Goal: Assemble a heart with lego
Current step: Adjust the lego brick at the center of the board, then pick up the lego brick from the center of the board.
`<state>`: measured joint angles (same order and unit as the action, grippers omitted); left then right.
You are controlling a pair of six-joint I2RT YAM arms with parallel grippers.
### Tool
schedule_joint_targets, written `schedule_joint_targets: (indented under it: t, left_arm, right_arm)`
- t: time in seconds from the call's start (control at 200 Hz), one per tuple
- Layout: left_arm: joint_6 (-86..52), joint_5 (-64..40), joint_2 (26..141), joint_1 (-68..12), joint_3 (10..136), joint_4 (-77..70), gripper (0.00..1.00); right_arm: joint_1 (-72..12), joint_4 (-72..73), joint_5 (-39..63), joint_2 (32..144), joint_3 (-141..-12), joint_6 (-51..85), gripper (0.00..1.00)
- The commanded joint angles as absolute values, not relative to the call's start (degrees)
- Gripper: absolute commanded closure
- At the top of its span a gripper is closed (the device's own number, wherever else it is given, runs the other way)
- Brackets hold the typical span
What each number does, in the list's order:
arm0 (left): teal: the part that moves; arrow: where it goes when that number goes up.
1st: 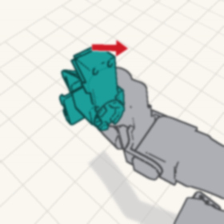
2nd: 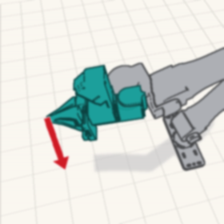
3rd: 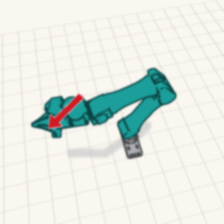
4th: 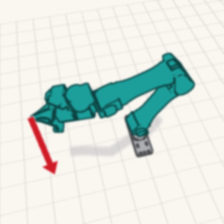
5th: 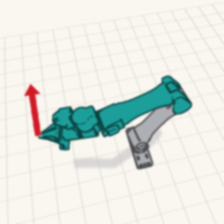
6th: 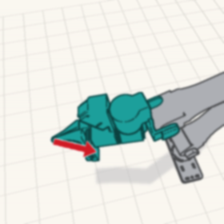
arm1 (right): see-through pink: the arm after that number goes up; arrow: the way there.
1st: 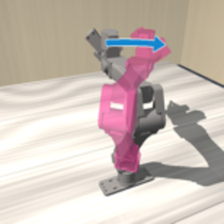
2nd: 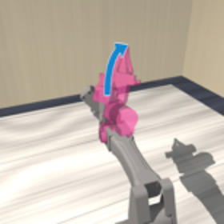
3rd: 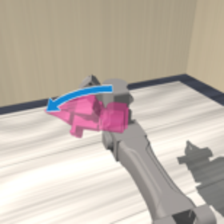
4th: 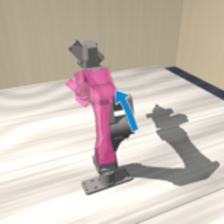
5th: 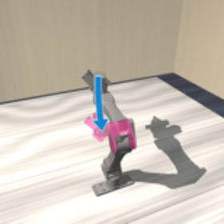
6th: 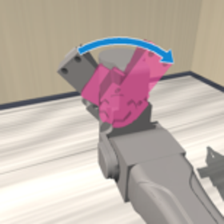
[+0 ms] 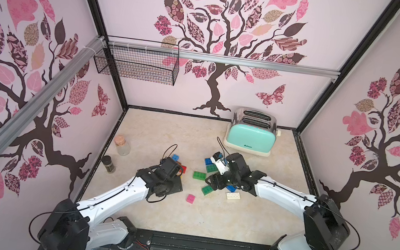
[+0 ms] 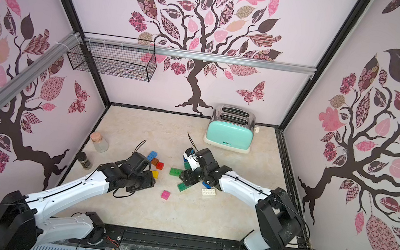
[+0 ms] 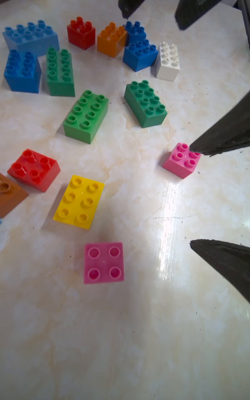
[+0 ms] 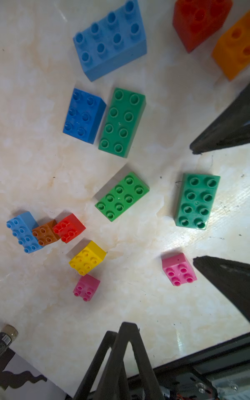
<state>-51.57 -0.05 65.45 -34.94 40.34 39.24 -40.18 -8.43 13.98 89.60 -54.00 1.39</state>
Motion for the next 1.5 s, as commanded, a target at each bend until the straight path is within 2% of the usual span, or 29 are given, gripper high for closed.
schedule_joint_targets:
  t: [0.0, 0.29, 0.51, 0.655, 0.92, 1.075, 1.281, 1.366, 1.431, 1.496]
  left_arm:
    - [-47.8, -3.5, 64.0, -32.7, 38.7, 39.0, 0.34]
    - [-45.1, -9.8, 62.1, -24.7, 35.2, 34.6, 0.34]
    - [-45.0, -10.7, 63.7, -23.8, 34.2, 32.8, 0.36]
    - [-44.8, -11.1, 64.7, -23.6, 34.1, 32.4, 0.37]
    - [-44.3, -11.1, 65.3, -22.9, 34.1, 32.4, 0.38]
    - [-44.4, -11.1, 65.4, -22.9, 34.1, 32.5, 0.38]
    - [-44.7, -11.2, 65.4, -22.9, 33.7, 32.3, 0.39]
    - [-44.7, -11.1, 65.2, -22.8, 33.7, 32.6, 0.39]
    - [-44.6, -11.0, 65.0, -22.8, 33.5, 32.6, 0.39]
    - [-44.8, -11.1, 65.1, -22.8, 33.4, 32.5, 0.40]
  right_arm:
    - [-41.3, -13.9, 12.4, 93.6, -58.7, -8.0, 0.23]
    - [-43.1, -20.5, 9.4, 104.6, -70.1, -21.6, 0.29]
    - [-43.4, -27.2, 9.1, 112.4, -79.2, -26.6, 0.39]
    - [-43.5, -29.6, 10.2, 116.0, -82.1, -28.3, 0.41]
    - [-43.9, -29.6, 11.3, 118.6, -84.3, -29.0, 0.43]
    - [-44.3, -29.7, 12.0, 119.2, -85.1, -28.9, 0.49]
    - [-44.7, -27.8, 11.3, 119.3, -84.9, -28.4, 0.47]
    - [-44.7, -28.2, 11.5, 119.6, -85.4, -28.3, 0.50]
    - [-44.8, -28.2, 11.1, 119.7, -85.4, -28.2, 0.56]
    - [-44.7, -28.3, 10.9, 119.6, -85.4, -28.3, 0.56]
